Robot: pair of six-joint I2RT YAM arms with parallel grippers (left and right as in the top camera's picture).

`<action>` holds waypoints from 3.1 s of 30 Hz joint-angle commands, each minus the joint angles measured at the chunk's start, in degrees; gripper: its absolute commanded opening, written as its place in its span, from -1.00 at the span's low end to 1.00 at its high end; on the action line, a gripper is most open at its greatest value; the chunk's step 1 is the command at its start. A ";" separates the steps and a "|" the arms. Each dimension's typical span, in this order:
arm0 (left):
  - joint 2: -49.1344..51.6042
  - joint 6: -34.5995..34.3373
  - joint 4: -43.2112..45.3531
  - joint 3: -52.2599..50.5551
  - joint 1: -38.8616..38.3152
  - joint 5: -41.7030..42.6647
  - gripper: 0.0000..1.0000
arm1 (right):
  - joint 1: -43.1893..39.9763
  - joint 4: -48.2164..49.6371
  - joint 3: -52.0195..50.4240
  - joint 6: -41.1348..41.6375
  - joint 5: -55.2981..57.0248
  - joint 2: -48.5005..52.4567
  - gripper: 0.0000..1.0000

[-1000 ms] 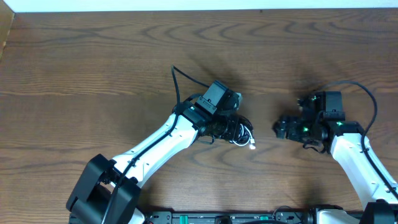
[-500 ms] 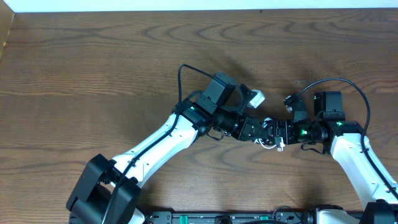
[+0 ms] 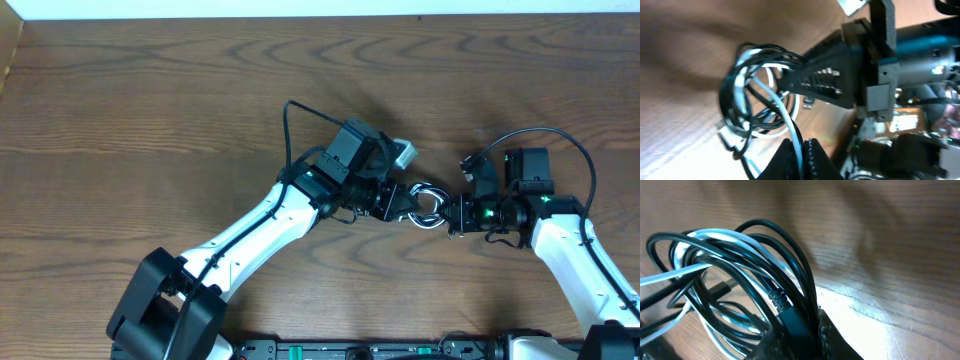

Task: Untangle cables

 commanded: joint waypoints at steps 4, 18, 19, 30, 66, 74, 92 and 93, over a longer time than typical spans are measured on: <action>-1.03 -0.83 1.18 0.55 1.25 -1.03 -0.85 | 0.09 -1.40 -0.20 13.14 11.63 0.31 -0.93; -2.38 -2.23 -2.56 0.39 4.11 -2.71 0.25 | 0.09 -1.27 -0.20 11.41 5.55 0.31 -0.97; -2.38 -2.23 -3.56 0.22 4.11 -4.85 0.27 | 0.09 -1.22 -0.20 11.39 4.68 0.31 -0.97; -1.66 -2.08 -6.25 -2.27 4.11 -19.19 0.48 | 0.09 1.36 -0.20 3.37 -16.65 0.31 -0.98; 6.69 -2.08 3.45 -2.23 4.61 -12.00 0.01 | 5.70 0.98 -0.20 3.56 -14.64 0.31 -0.98; 6.60 -7.67 4.42 -2.21 6.05 -12.20 0.33 | 5.70 -0.39 -0.20 4.09 -12.17 0.31 -0.98; 6.95 -44.41 4.37 -2.21 4.76 -18.38 0.33 | 5.70 -0.20 -0.20 3.87 -14.99 0.31 -0.98; 7.04 -45.05 4.35 -2.21 4.70 -18.73 0.33 | 5.70 -0.20 -0.20 3.89 -14.99 0.31 -0.98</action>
